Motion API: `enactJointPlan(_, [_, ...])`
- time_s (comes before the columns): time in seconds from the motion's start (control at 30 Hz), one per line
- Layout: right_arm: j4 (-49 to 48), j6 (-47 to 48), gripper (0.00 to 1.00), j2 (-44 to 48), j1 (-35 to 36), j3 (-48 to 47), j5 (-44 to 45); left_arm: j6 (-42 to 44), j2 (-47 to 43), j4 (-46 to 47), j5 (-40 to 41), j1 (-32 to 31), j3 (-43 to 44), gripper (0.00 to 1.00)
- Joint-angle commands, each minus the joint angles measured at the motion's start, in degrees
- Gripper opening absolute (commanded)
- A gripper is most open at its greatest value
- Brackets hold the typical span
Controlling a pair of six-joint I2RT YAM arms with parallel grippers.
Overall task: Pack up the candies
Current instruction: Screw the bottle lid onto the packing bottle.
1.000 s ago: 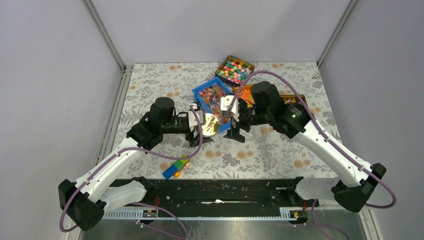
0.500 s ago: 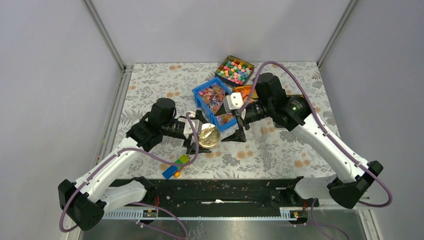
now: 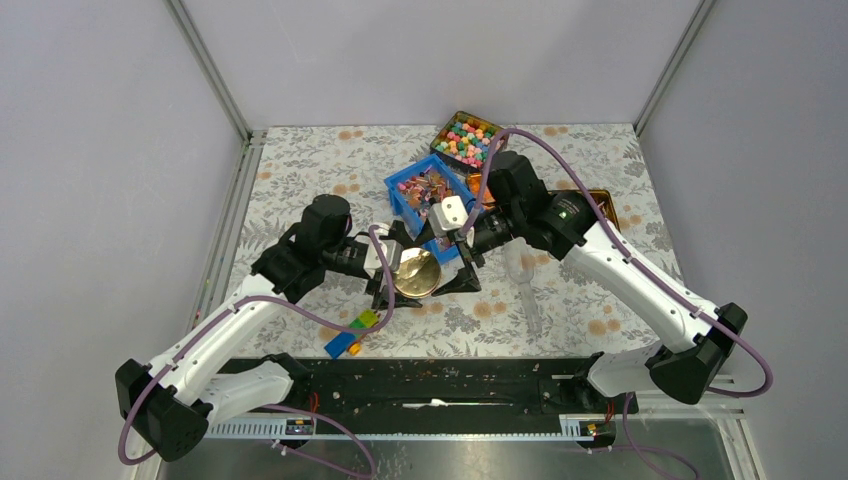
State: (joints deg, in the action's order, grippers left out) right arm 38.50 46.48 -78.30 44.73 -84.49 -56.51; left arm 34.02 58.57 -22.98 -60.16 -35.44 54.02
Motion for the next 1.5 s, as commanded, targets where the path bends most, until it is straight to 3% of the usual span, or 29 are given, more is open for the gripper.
enactJointPlan(0.0, [0.12, 1.6, 0.98, -0.2, 0.95, -1.51, -0.27, 0.49, -0.47, 4.12, -3.65, 0.28, 3.44, 0.52])
enactJointPlan(0.2, [-0.01, 2.09, 0.86, -0.19, 1.15, -0.79, 0.65, -1.69, -0.34, 6.78, -3.68, 0.28, 3.5, 0.51])
enactJointPlan(0.47, [-0.22, 2.56, 0.78, -0.31, 1.58, -0.16, 4.2, -8.02, 0.03, 13.87, -1.65, 0.28, 2.64, 0.49])
enactJointPlan(0.77, [-9.51, -6.24, 0.68, 0.72, 2.15, 3.8, 10.33, -14.23, 0.68, 21.54, 6.19, 0.28, 2.14, 0.48])
enactJointPlan(1.27, [-20.17, -18.42, 0.65, -0.64, 5.71, 6.12, 25.1, -16.85, 5.63, 30.17, 22.28, 0.11, 4.12, 0.45])
enactJointPlan(1.47, [-21.29, -23.55, 0.68, -2.97, 7.3, 4.31, 27.32, -16.54, 7.44, 30.63, 24.2, 0.11, 4.95, 0.45])
